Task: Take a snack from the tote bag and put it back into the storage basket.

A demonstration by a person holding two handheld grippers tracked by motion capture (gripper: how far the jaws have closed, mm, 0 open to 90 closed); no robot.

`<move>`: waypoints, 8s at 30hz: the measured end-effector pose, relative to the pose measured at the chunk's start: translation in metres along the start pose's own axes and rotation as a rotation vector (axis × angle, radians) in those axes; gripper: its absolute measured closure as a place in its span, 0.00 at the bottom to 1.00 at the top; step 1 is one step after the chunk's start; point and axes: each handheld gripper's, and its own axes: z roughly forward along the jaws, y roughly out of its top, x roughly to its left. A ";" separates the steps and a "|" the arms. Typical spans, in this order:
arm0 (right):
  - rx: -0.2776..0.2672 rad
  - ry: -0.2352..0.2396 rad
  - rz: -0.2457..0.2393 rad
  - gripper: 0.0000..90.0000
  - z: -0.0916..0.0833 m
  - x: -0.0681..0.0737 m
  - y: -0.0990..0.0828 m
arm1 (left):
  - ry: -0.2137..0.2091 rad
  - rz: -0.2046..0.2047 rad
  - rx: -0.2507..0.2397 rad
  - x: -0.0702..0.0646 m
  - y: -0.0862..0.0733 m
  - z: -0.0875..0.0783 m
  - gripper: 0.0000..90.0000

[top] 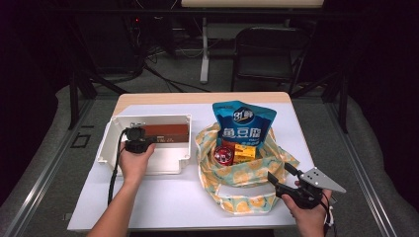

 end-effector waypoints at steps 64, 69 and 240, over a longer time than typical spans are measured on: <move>0.083 -0.051 -0.009 0.34 0.091 -0.021 0.068 | -0.335 0.122 -0.303 -0.015 -0.063 -0.114 0.03; 0.082 -0.030 -0.003 0.35 0.098 -0.021 0.077 | -0.341 0.133 -0.301 -0.016 -0.062 -0.114 0.06; 0.010 0.191 -0.067 0.36 0.077 0.059 0.094 | -0.420 0.146 -0.500 -0.015 0.035 -0.144 1.00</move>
